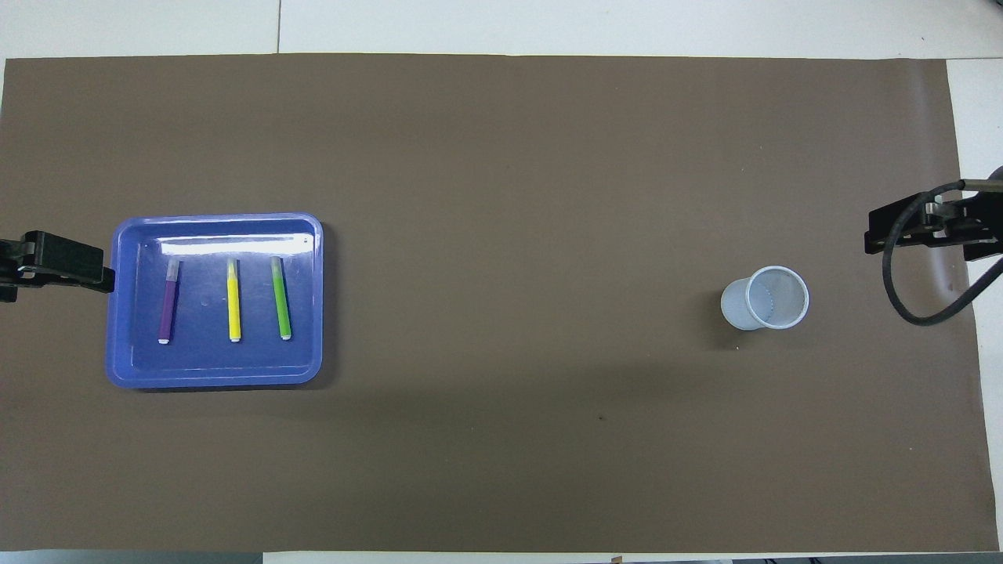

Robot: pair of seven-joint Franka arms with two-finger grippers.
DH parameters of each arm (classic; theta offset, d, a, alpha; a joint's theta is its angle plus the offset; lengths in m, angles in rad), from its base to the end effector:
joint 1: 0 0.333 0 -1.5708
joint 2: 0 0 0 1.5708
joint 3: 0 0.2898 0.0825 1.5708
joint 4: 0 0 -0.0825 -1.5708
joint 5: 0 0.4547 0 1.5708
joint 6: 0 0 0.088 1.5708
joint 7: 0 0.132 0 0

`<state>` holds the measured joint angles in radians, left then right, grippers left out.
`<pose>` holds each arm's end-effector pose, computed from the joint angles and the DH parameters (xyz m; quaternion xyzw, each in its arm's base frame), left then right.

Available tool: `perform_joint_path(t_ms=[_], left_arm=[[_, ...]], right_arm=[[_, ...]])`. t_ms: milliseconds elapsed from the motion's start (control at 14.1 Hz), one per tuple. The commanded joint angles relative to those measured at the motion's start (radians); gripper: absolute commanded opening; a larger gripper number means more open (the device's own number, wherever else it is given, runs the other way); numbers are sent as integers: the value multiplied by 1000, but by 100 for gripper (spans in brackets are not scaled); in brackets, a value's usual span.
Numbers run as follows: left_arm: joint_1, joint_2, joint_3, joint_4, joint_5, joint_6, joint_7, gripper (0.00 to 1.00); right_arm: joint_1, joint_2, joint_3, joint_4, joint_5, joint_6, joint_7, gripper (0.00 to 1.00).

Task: Transfer and insert pens with both arms

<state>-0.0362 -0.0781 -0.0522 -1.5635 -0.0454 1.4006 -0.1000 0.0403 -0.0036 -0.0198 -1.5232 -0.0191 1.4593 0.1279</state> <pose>0.5792 -0.0590 0.6104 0.9989 0.0031 -0.0442 0.0164 0.6111 0.0098 0.5917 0.9980 -0.0544 -0.0294 0.0117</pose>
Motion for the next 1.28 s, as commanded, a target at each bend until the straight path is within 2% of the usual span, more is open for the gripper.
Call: perform_joint_path(t_ms=[0,498,783,996,1209], left_arm=[[-1,0,3,2,-11,15,-12,100],[-11,-17,3,0,-10,17,-6,100],[-16,-28,-6,-6,-1,60,-14,100],[-14,-60,-6,-67,1,86,-17,100],[1,-80,3,-69,-1,97,-26,100]], right_arm=[[-14,-16,7,-20,19,-1,9,100],[-14,-16,6,-20,19,-4,4,100],[-13,-16,7,-20,19,-4,2,100],[-13,-16,7,-20,21,-4,2,100],[-14,-16,7,-20,19,-4,1,100]])
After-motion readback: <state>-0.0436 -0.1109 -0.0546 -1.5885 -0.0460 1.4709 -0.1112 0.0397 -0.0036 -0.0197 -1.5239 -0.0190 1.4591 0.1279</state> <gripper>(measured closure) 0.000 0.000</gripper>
